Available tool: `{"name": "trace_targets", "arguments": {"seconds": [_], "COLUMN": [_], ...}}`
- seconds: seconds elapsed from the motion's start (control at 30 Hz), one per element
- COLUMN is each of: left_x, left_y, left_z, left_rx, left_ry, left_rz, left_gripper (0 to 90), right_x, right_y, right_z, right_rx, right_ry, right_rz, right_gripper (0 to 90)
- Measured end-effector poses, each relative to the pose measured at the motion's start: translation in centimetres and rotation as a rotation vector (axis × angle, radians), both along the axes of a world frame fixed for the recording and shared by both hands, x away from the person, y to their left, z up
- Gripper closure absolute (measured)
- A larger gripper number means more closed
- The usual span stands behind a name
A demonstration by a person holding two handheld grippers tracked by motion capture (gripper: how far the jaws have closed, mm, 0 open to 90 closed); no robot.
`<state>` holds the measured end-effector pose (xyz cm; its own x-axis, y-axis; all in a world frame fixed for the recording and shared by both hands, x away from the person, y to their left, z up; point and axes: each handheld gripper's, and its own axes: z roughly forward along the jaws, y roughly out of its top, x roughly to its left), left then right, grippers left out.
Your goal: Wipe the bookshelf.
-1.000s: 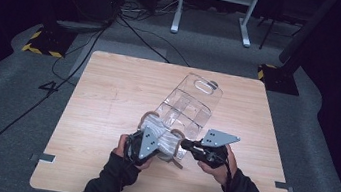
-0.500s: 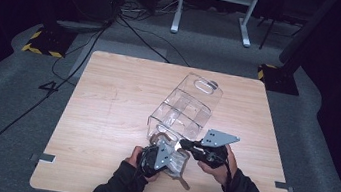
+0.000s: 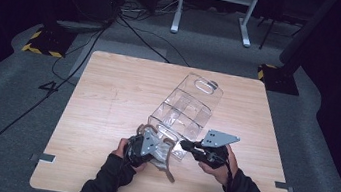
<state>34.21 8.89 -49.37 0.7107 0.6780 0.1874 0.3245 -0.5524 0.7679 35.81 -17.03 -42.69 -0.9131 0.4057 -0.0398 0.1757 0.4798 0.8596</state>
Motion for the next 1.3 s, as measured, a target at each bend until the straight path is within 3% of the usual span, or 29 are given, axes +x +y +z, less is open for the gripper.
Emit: {"name": "trace_targets", "arguments": {"seconds": [0.07, 0.17, 0.23, 0.27, 0.3, 0.33, 0.4, 0.43, 0.63, 0.73, 0.77, 0.87, 0.97, 1.0, 1.03, 1.1, 1.17, 1.3], "left_x": [0.3, 0.8, 0.9, 0.9, 1.1, 1.1, 1.0, 0.8, 0.4, -0.2, -0.5, -1.6, -2.2, -2.5, -2.6, -2.6, -2.7, -2.5], "left_y": [0.9, 2.0, 2.8, 2.8, 3.2, 3.4, 3.5, 3.1, 2.1, 1.6, 1.0, -0.9, -2.9, -3.6, -3.9, -4.0, -4.1, -3.8], "left_z": [0.1, 0.6, 1.7, 1.7, 2.4, 2.9, 4.3, 5.1, 6.0, 6.0, 5.9, 5.7, 4.9, 4.5, 4.3, 4.0, 3.8, 3.6], "left_rx": [-0.004, -0.043, -0.089, -0.089, -0.149, -0.168, -0.189, -0.177, -0.198, -0.217, -0.218, -0.177, -0.159, -0.133, -0.121, -0.137, -0.116, -0.136], "left_ry": [-0.006, 0.002, -0.033, -0.033, -0.025, -0.034, -0.076, -0.112, -0.149, -0.154, -0.149, -0.166, -0.145, -0.149, -0.160, -0.161, -0.176, -0.166], "left_rz": [0.039, 0.081, 0.119, 0.119, 0.129, 0.135, 0.139, 0.130, 0.149, 0.114, 0.082, 0.019, -0.049, -0.065, -0.063, -0.065, -0.072, -0.090], "left_gripper": [74.3, 74.2, 73.7, 73.6, 73.6, 73.5, 73.5, 73.5, 73.1, 73.7, 73.7, 73.7, 73.7, 73.8, 73.9, 74.1, 74.0, 74.3], "right_x": [0.0, 0.0, 0.0, 0.0, 0.0, 0.0, 0.0, -0.1, 0.0, 0.0, -0.1, -0.1, -0.1, -0.1, -0.1, -0.1, 0.0, 0.0], "right_y": [0.0, 0.0, 0.0, 0.0, 0.0, -0.1, 0.0, 0.1, 0.0, 0.3, 0.4, 0.4, 0.4, 0.4, 0.4, 0.2, 0.1, 0.1], "right_z": [0.0, 0.0, 0.0, 0.0, 0.0, 0.0, 0.0, 0.0, -0.1, -0.1, 0.0, -0.1, -0.1, -0.1, -0.1, -0.1, -0.1, -0.1], "right_rx": [-0.001, -0.002, -0.004, -0.004, -0.004, -0.004, -0.007, -0.008, -0.011, -0.016, -0.021, -0.012, -0.011, -0.011, -0.013, -0.010, -0.002, -0.004], "right_ry": [0.000, -0.001, -0.004, -0.004, -0.002, -0.002, -0.001, -0.001, -0.001, -0.003, -0.007, 0.002, 0.003, 0.004, 0.003, 0.010, 0.017, 0.015], "right_rz": [0.000, 0.001, 0.001, 0.001, 0.002, 0.002, -0.001, -0.002, -0.010, -0.017, -0.020, -0.017, -0.020, -0.019, -0.021, -0.025, -0.026, -0.027], "right_gripper": [86.4, 86.3, 86.1, 86.1, 86.1, 86.1, 85.9, 85.8, 85.4, 85.1, 85.0, 85.0, 85.1, 85.1, 85.2, 85.4, 85.5, 85.5]}}
